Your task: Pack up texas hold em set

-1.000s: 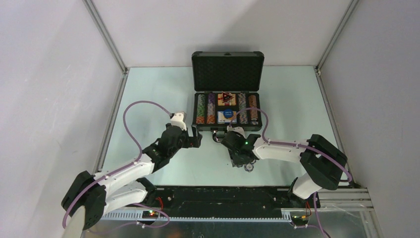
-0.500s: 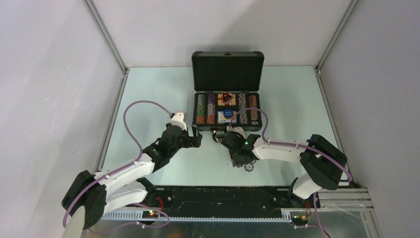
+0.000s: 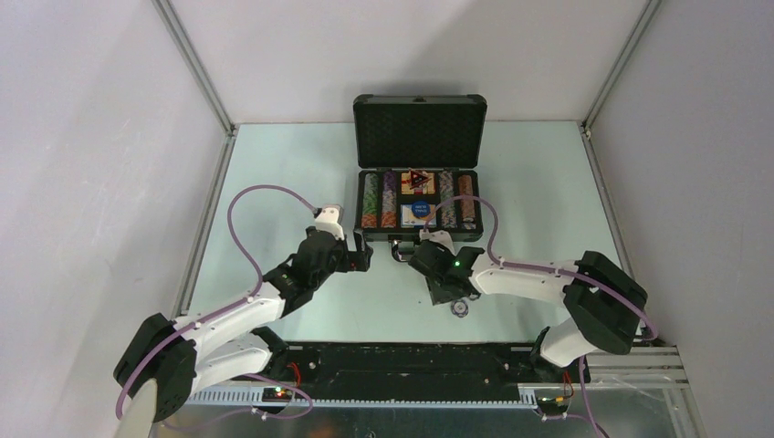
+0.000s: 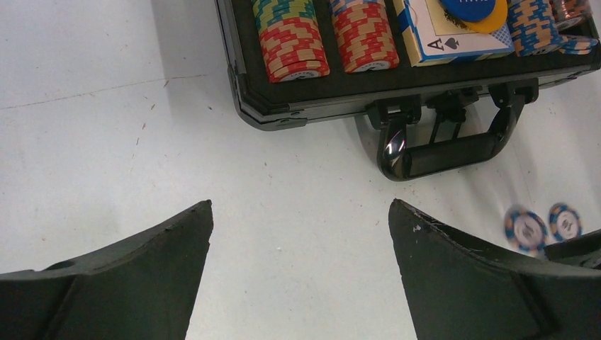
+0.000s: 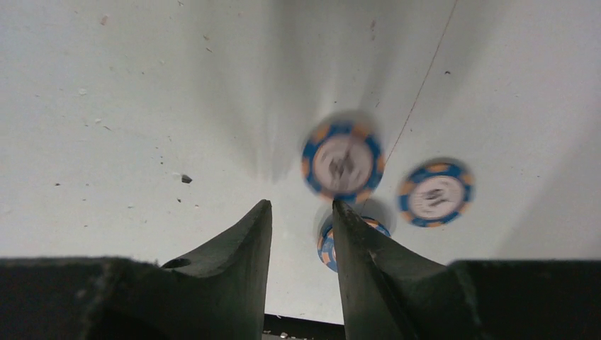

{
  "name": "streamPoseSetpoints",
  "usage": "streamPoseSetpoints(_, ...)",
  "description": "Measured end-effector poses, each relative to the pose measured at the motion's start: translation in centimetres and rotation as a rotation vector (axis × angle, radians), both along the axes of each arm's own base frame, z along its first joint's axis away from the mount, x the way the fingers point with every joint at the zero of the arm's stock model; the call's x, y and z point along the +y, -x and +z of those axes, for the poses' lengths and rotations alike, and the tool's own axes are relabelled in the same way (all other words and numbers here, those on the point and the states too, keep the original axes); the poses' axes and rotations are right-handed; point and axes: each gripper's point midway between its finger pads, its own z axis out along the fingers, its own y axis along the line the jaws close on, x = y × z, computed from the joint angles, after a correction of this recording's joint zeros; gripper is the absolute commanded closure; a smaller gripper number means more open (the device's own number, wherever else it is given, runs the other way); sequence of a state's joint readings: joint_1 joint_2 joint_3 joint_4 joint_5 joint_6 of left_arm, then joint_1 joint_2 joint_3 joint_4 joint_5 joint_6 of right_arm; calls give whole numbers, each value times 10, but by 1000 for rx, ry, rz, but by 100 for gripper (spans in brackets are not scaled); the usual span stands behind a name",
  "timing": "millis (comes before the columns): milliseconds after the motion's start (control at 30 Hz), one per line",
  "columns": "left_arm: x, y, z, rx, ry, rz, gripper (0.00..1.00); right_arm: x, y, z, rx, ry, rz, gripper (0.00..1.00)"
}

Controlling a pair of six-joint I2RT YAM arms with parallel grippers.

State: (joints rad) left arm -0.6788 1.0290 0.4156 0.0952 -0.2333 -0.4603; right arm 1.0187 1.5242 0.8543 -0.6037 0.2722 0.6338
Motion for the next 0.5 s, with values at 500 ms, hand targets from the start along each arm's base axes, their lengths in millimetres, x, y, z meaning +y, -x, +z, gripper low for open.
streamPoseSetpoints(500,0,0,0,0,0,0,2,-5,-17,19,-50,-30,-48,40)
